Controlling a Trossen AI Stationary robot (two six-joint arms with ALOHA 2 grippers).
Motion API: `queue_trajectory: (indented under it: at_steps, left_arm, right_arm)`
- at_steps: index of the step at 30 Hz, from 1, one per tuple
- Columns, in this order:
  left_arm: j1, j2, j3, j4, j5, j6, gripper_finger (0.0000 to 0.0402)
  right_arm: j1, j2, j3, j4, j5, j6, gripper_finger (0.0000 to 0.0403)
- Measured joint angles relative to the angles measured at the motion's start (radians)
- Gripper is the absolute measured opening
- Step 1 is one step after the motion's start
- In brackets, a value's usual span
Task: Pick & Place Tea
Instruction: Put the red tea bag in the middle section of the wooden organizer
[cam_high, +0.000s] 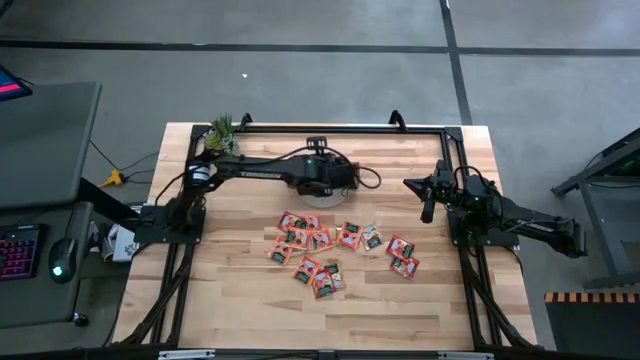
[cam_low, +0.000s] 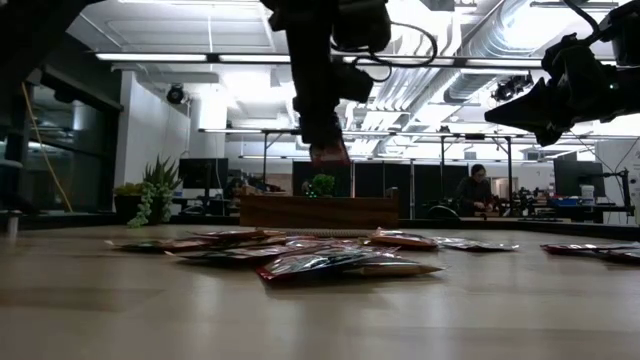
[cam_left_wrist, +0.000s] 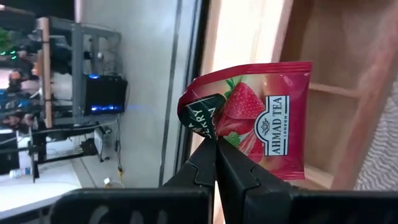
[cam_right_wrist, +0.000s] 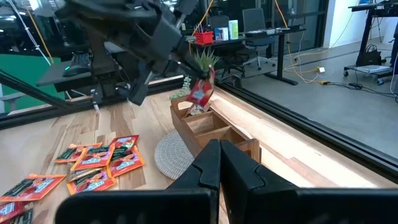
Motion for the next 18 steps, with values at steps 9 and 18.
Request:
queue_trajectory:
  at_steps: [9,18]
  left_arm:
    - [0.033,0.0,-0.035,0.018,0.054,0.017,0.0]
    - [0.039,0.0,-0.079,0.045,0.079,0.076,0.0]
  right_arm:
    - [0.0,0.001,0.0,0.0,-0.001,0.0,0.0]
    - [0.0,0.001,0.0,0.0,-0.001,0.0,0.0]
